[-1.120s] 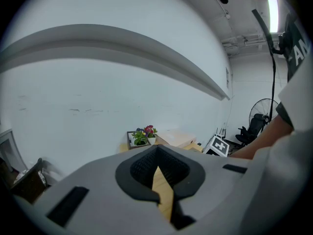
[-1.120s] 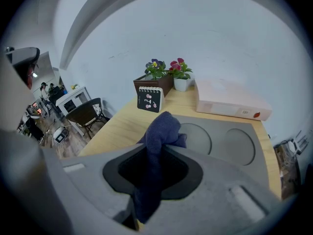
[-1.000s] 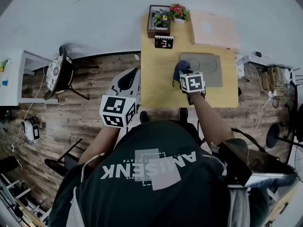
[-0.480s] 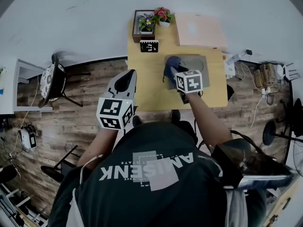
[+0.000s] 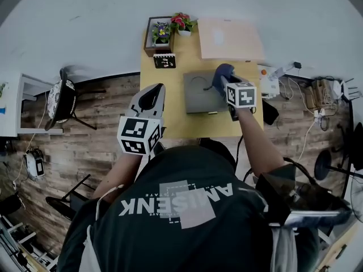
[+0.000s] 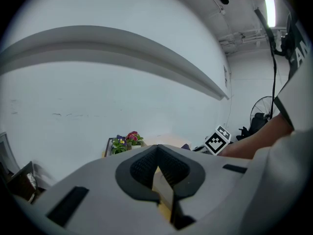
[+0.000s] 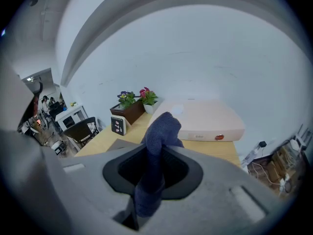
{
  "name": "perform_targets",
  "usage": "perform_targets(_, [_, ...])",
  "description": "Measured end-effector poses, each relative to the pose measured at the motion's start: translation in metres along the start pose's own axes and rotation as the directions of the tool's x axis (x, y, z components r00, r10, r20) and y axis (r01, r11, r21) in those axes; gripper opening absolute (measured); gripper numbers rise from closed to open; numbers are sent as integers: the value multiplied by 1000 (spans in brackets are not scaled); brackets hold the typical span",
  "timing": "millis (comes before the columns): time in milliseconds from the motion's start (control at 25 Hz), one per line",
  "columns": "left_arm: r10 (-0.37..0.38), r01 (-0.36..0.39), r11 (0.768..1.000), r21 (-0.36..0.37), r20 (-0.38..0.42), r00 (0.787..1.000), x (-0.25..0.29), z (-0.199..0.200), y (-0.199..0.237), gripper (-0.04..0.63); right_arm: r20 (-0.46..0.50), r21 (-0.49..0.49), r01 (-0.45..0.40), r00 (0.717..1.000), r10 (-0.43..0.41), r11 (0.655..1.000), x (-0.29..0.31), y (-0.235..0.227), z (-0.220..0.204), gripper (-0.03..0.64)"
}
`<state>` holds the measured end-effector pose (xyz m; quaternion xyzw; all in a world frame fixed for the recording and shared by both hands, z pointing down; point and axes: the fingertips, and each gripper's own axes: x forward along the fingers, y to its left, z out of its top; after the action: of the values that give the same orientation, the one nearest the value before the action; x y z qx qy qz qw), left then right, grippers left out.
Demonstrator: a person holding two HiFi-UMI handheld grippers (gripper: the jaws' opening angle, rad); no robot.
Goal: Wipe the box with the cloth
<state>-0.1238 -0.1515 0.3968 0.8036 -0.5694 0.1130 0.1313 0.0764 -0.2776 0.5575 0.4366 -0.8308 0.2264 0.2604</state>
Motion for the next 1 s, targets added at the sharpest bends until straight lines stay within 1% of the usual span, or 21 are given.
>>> perform_targets(160, [31,-31,1000,6,21,999,16,13,-14,0,-35,0,20,999,-20,1000,4,-42,-12,74])
perform_targets(320, [63,-63,998,3,21,998,29,19,-26,0,-66,-10,13,998,-14,1000,12,-69,-19,74])
perform_targets(480, [108,-108,994,-14,-12,994,36,10,-31,0,-93,-28,-39,995,36,999,27,-76,-26,74])
perform_targets(600, [123,-124,992,-17,-40,992,42,2,-32,0,-102,-26,-16,995,14,1000,33,-87,-26,74])
perform_targets(680, [125,-126,992,-13,-51,991,39,0,-34,0,-112,-38,-22,993,18,999,36,-82,-27,74])
perform_targets(720, [125,-126,992,-12,-52,991,37,0,-34,0,-120,-61,-24,993,17,998,36,-79,-29,74])
perform_targets(840, [128,-129,992,-14,-47,991,32,5,-25,0,-140,-162,2,990,-25,987,38,-75,-31,74])
perform_targets(880, [130,-131,991,-13,-49,990,30,5,-21,0,-144,-169,6,989,-30,986,40,-73,-30,74])
perform_targets(1000, [128,-129,992,-9,-65,990,21,0,-11,0,-156,-115,2,988,-20,993,43,-68,-32,74])
